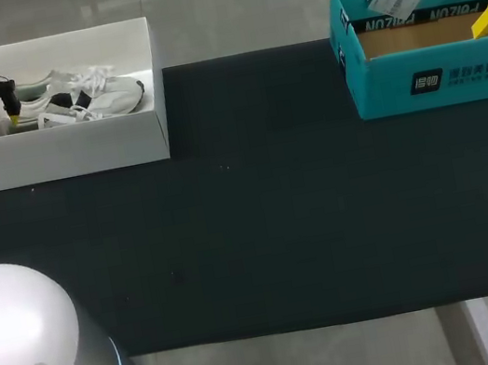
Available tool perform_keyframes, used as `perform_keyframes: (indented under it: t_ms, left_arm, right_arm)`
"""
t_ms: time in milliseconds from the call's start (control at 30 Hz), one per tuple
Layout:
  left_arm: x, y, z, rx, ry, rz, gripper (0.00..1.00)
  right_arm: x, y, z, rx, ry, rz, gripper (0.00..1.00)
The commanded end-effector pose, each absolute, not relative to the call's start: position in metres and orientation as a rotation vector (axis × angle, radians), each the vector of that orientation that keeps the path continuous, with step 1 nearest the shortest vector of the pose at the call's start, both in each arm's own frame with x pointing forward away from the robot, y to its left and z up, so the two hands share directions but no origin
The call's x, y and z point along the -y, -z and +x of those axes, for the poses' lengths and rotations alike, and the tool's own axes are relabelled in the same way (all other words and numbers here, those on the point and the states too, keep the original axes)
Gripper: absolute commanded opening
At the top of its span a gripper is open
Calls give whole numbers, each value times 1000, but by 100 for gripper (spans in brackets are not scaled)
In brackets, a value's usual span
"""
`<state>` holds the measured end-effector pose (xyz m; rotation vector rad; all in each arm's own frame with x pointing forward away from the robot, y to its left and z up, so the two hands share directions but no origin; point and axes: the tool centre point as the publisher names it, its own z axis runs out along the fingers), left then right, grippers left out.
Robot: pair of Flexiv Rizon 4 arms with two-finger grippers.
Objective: Take the shoe out of the shoebox, open the shoe tongue, remove and reinsert the insole, then place the shoe into the shoebox
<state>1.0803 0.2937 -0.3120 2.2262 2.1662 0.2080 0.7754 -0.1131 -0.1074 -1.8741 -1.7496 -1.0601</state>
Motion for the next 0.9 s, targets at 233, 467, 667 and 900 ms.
perform_keyframes:
  t_ms: [233,467,667,900]
  left_arm:
    - [-291,325,1086,-2205,-198,2183,100]
    - [-296,335,1090,-2272,-85,2155,100]
    - [-299,344,1096,-2227,-84,2195,100]
    - [-300,355,1098,-2201,-81,2252,100]
  right_arm:
    - [113,108,775,1750,1058,-1878,100]
    - [113,108,775,1750,1058,-1878,100]
    - [113,108,775,1750,1058,-1878,100]
    - [113,108,775,1750,1058,-1878,100]
